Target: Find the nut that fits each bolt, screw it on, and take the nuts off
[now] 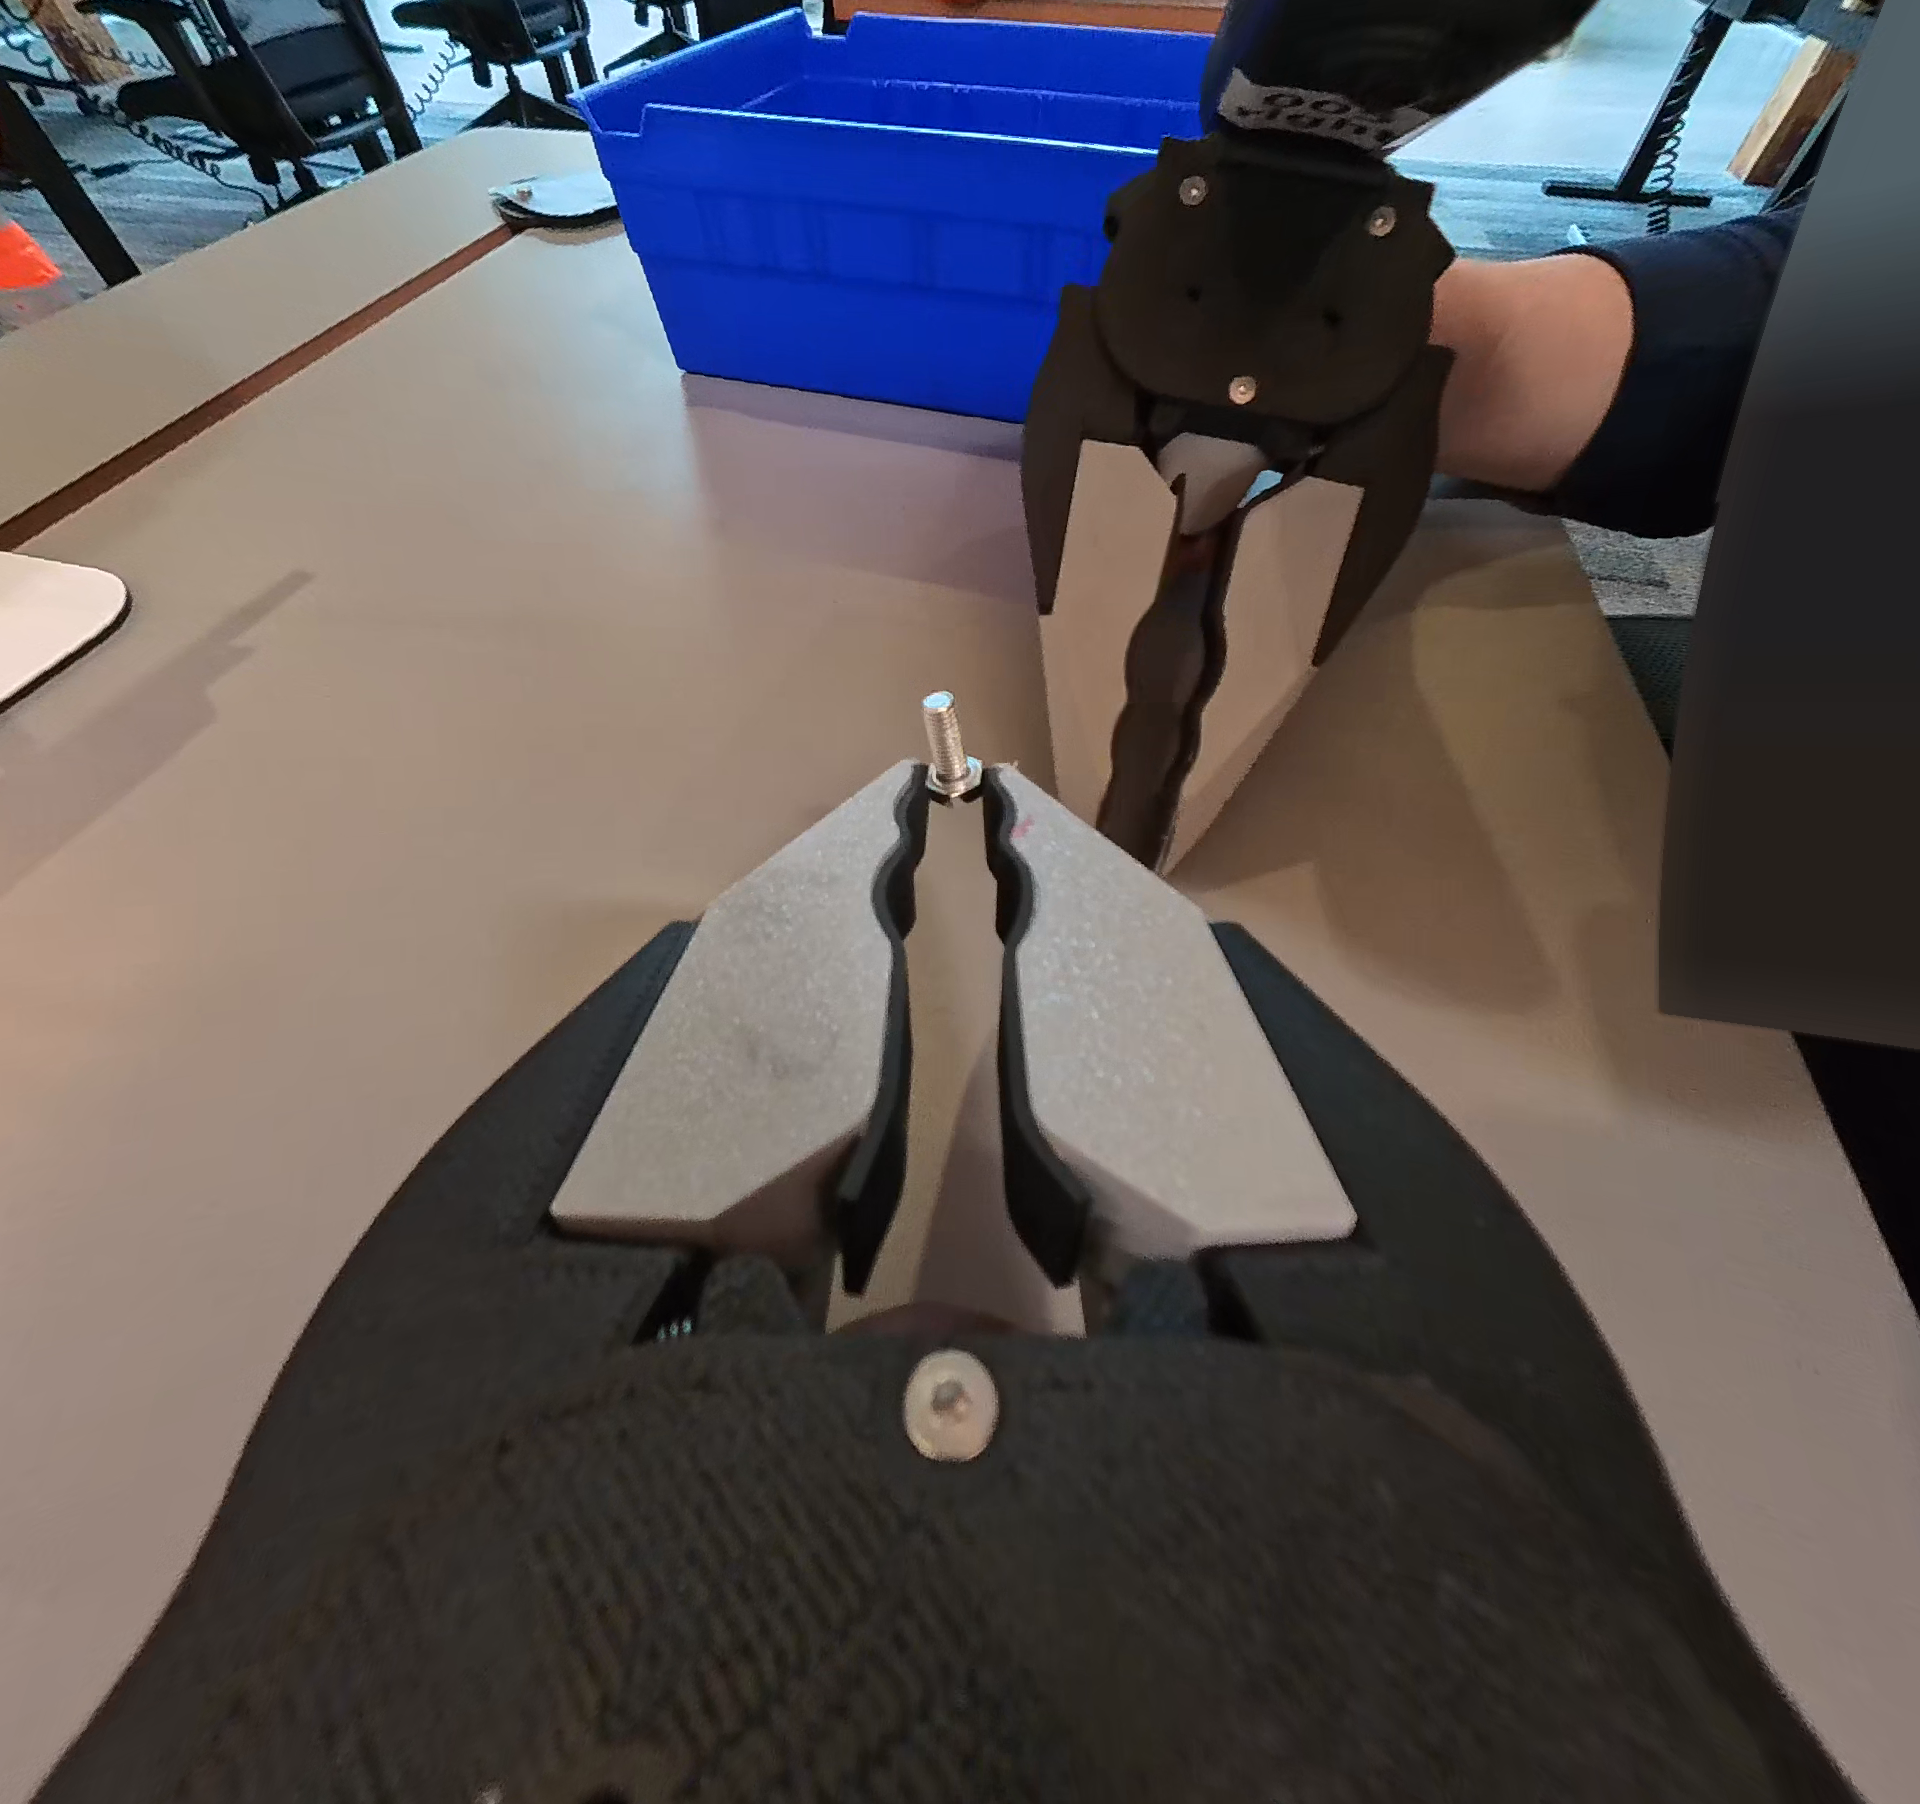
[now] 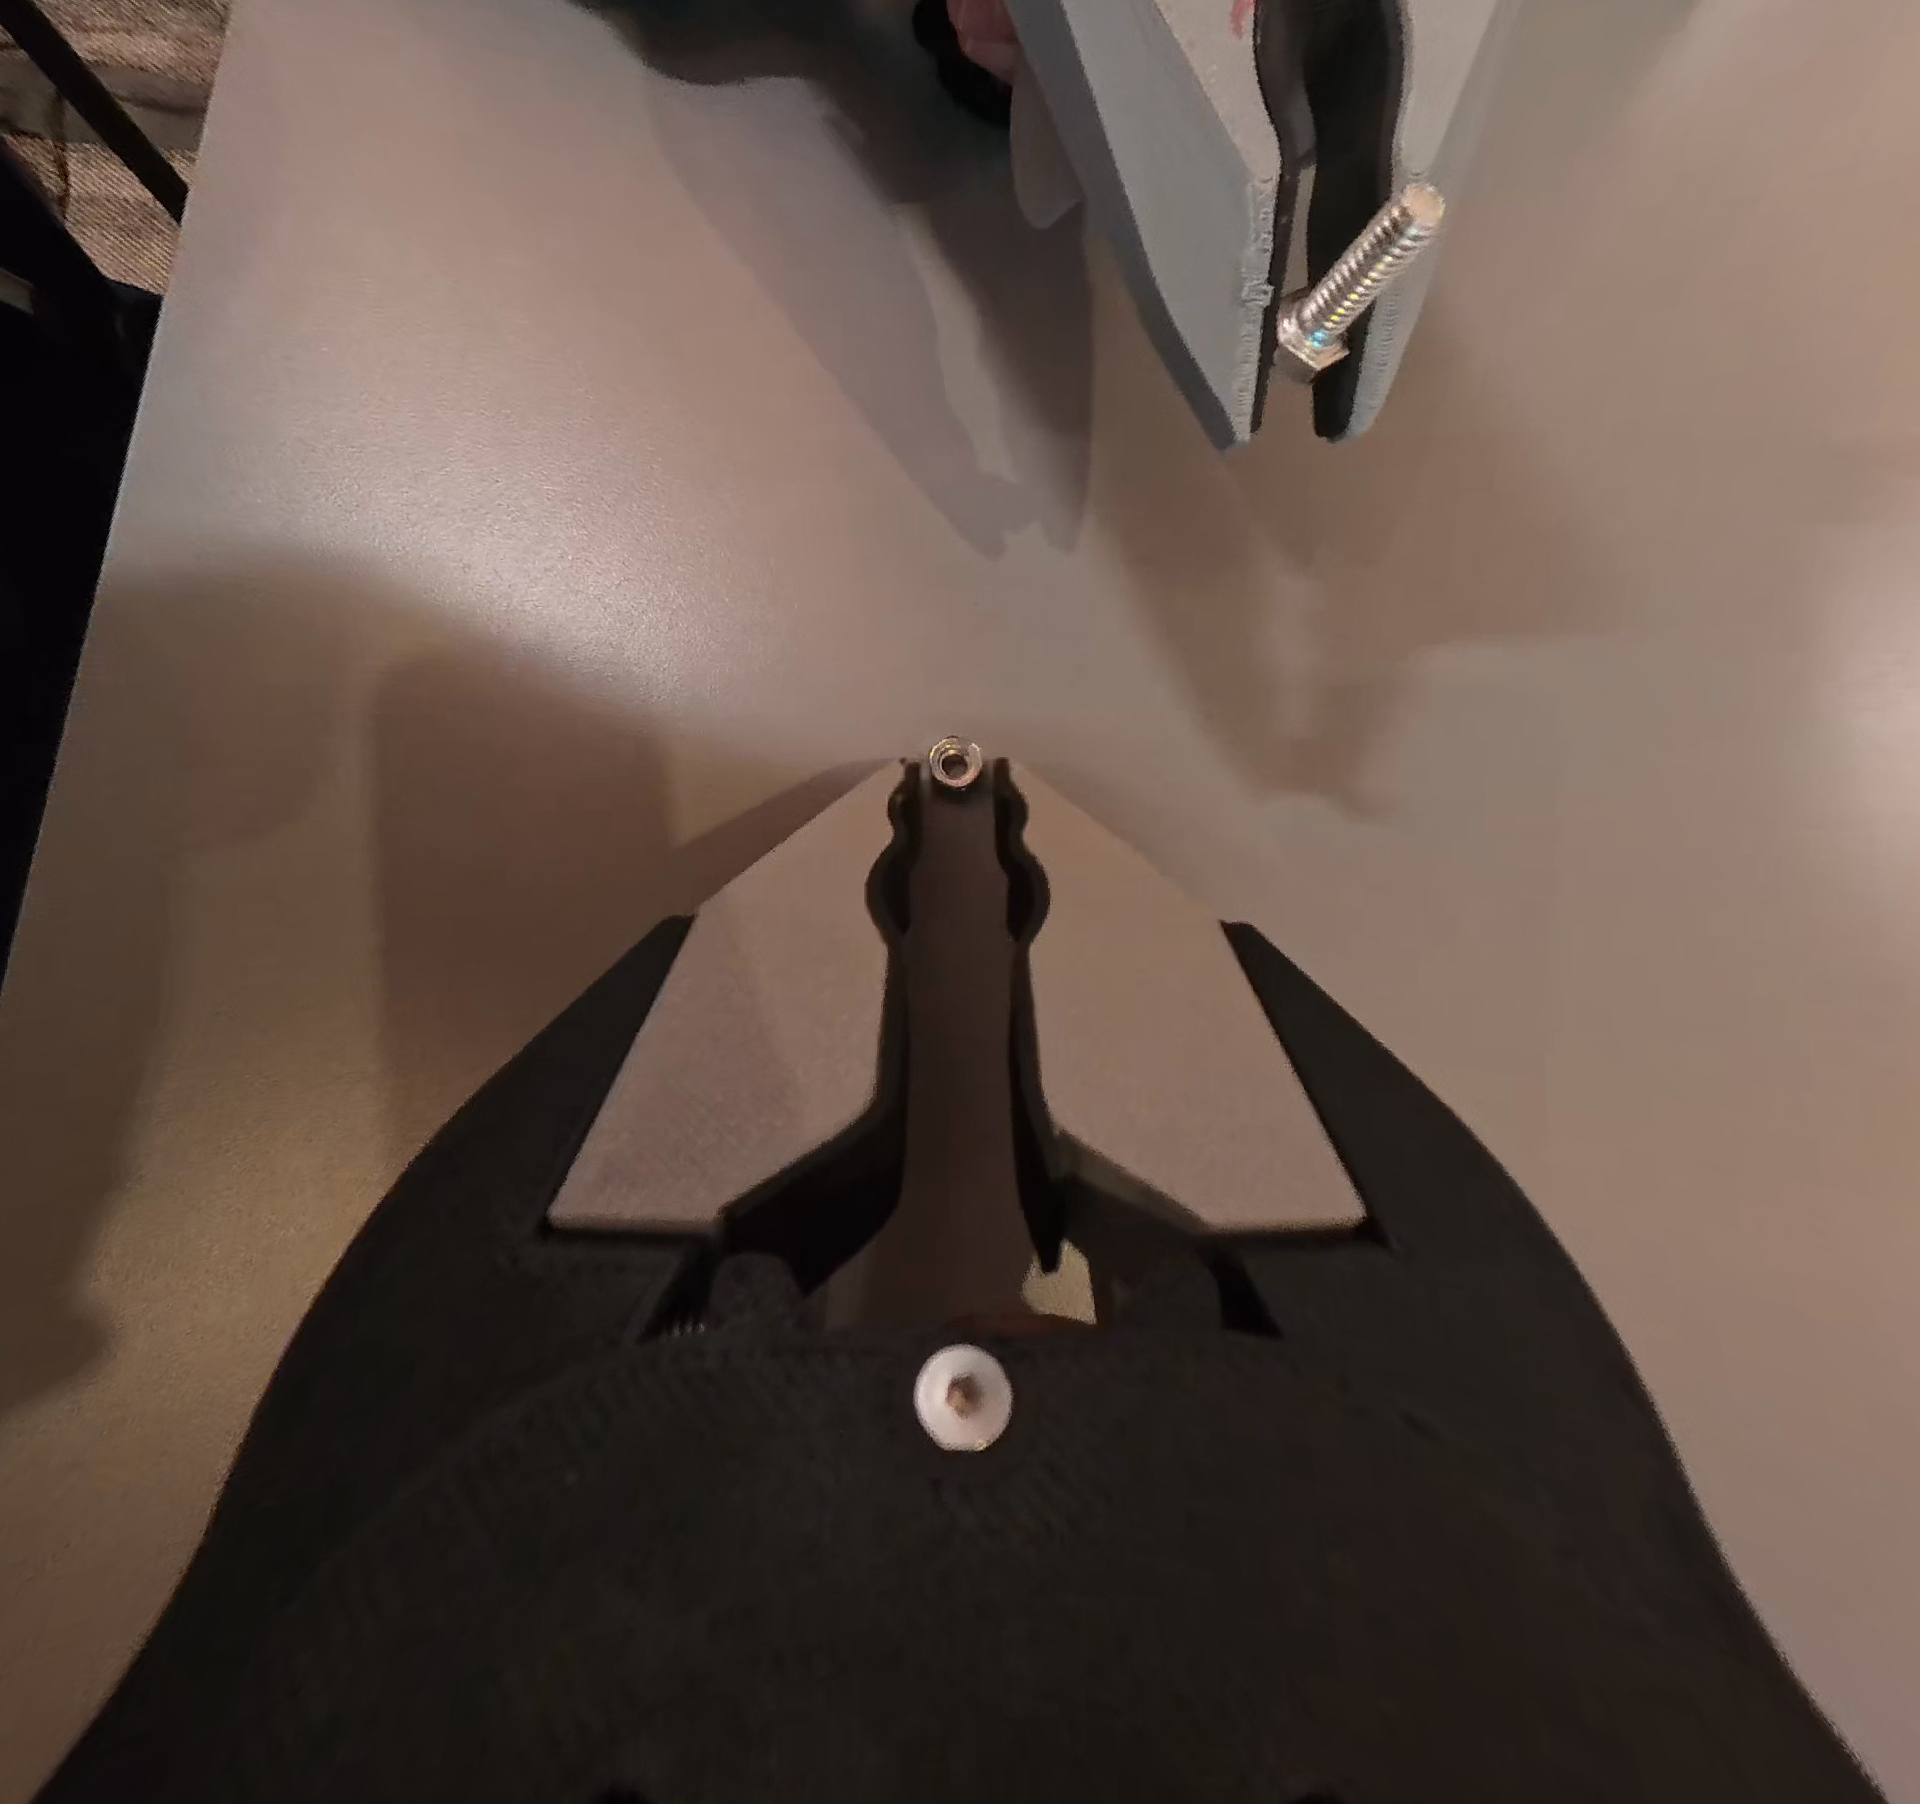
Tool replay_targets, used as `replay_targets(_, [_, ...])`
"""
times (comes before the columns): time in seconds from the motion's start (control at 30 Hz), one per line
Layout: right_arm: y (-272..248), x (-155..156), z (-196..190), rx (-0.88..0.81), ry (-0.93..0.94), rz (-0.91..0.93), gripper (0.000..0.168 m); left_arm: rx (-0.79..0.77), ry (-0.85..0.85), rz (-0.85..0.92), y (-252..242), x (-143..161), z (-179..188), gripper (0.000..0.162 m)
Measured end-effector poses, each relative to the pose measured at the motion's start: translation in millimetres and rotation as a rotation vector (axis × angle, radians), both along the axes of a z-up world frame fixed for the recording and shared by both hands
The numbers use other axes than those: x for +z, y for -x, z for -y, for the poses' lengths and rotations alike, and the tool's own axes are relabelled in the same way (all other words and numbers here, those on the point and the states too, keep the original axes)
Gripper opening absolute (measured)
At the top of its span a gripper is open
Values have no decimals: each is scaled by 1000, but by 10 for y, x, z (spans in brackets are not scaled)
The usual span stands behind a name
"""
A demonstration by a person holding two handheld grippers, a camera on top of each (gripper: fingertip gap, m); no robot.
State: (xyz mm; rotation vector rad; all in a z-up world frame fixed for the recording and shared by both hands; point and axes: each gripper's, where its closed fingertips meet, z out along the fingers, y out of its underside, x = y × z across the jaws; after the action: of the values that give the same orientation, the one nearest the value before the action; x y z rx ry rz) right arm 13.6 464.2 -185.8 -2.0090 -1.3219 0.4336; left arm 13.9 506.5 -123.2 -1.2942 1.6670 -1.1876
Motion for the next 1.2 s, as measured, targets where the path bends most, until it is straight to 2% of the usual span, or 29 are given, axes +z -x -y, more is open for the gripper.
replay_targets(0.4, [47, 48, 8, 0, 7, -29, 7, 7, 1, 2, -1, 5, -13, 8])
replay_targets(0.5, [28, 239, -29, -34, -18, -77, 7, 8, -1, 7, -2, 15, -10, 8])
replay_targets(0.7, [10, 849, -190, -95, -76, -170, 7, -9, -5, 18, -16, 33, 54, 8])
replay_targets(0.83, [51, 1133, -322, -103, -45, -219, 7, -14, -16, 27, -19, 57, 78, 8])
replay_targets(1.03, [87, 1129, -490, -104, 40, -234, 7, 13, -18, 43, -4, 112, 17, 8])
replay_targets(1.2, [142, 1040, -503, -76, 22, -176, 7, 21, -24, 35, -5, 101, 2, 8])
